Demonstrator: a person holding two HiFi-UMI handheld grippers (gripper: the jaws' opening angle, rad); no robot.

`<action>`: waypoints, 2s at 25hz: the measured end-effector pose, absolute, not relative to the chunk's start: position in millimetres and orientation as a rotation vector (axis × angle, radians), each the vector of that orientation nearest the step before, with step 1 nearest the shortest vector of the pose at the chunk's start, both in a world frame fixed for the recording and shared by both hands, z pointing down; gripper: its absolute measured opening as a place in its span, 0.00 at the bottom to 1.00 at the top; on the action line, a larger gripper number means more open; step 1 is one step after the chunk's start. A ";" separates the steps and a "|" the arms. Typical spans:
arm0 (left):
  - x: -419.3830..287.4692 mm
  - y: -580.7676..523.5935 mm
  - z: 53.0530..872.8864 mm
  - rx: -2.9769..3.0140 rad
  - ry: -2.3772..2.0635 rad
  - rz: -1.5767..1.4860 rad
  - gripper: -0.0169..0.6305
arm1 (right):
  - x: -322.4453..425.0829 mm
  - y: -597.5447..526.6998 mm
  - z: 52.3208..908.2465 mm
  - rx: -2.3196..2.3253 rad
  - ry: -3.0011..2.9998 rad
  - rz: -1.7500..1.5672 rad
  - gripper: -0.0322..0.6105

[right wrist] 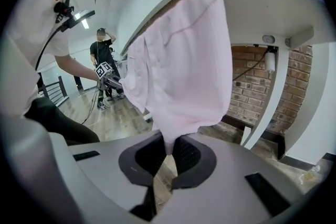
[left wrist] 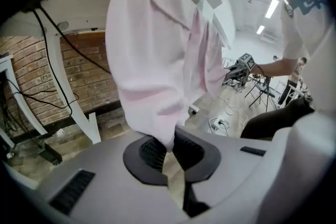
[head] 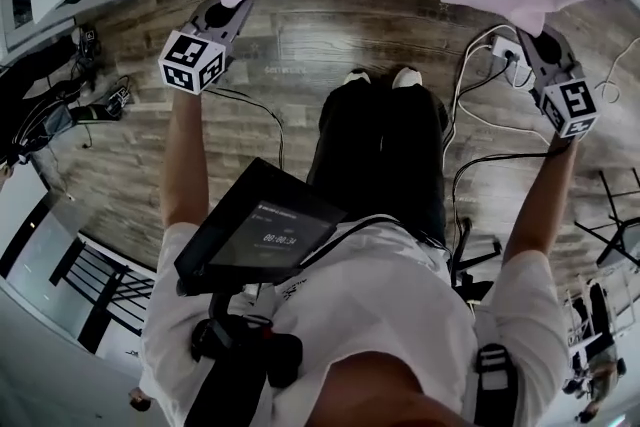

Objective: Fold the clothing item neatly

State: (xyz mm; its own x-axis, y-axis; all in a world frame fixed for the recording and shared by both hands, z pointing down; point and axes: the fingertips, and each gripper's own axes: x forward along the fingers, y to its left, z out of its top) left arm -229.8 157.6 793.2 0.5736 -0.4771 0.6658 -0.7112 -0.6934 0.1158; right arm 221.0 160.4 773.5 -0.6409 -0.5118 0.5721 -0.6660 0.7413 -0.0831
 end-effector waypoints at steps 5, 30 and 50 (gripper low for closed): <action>-216.5 206.6 696.4 2.448 -0.917 0.775 0.04 | 194.0 201.4 676.8 0.826 -2.468 0.427 0.07; -238.3 130.6 357.7 2.610 -1.216 0.551 0.04 | 170.2 124.2 340.8 1.067 -2.649 0.194 0.07; -257.5 -104.2 411.7 2.421 -1.328 0.840 0.04 | 196.3 -97.5 407.3 0.874 -2.573 0.251 0.07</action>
State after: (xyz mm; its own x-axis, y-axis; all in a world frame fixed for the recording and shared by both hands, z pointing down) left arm -257.5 -104.2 411.7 0.4167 -0.6861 0.5964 -0.8330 -0.5509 -0.0517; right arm 196.3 -97.5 407.3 -0.7195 -0.5416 0.4347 -0.6155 0.7872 -0.0379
